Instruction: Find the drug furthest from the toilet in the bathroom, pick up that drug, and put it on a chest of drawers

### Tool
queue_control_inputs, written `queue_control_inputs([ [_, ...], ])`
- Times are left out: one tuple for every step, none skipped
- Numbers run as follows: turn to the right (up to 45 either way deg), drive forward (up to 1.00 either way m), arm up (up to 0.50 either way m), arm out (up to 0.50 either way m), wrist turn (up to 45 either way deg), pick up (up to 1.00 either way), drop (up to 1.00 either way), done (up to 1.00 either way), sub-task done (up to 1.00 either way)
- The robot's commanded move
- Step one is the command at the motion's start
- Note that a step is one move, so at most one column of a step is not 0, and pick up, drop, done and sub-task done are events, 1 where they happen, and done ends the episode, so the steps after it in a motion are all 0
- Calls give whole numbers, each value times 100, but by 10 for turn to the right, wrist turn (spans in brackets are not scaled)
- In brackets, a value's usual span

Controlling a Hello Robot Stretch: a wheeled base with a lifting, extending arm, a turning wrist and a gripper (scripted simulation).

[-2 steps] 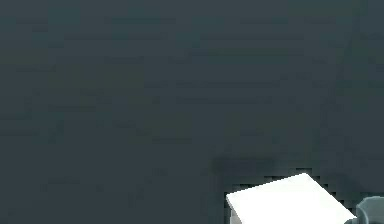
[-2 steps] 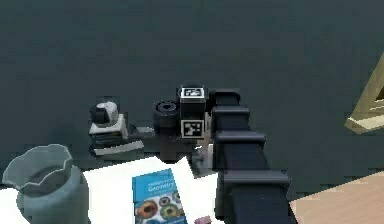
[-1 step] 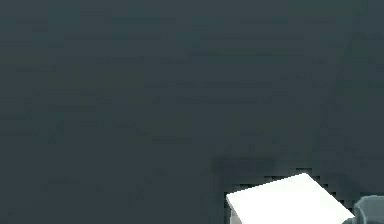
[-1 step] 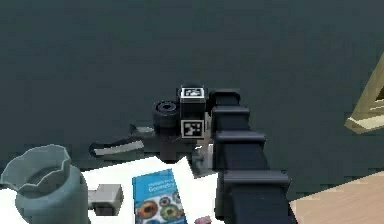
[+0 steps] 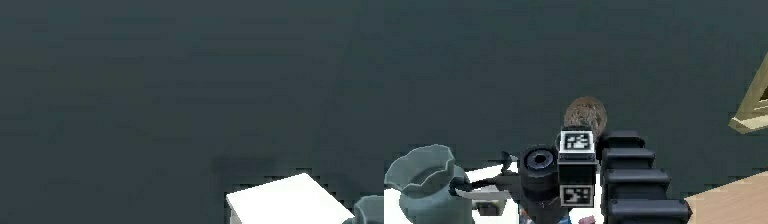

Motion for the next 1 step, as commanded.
queue_control_inputs([
  [0, 0, 0, 0, 0, 0, 0, 100, 0],
])
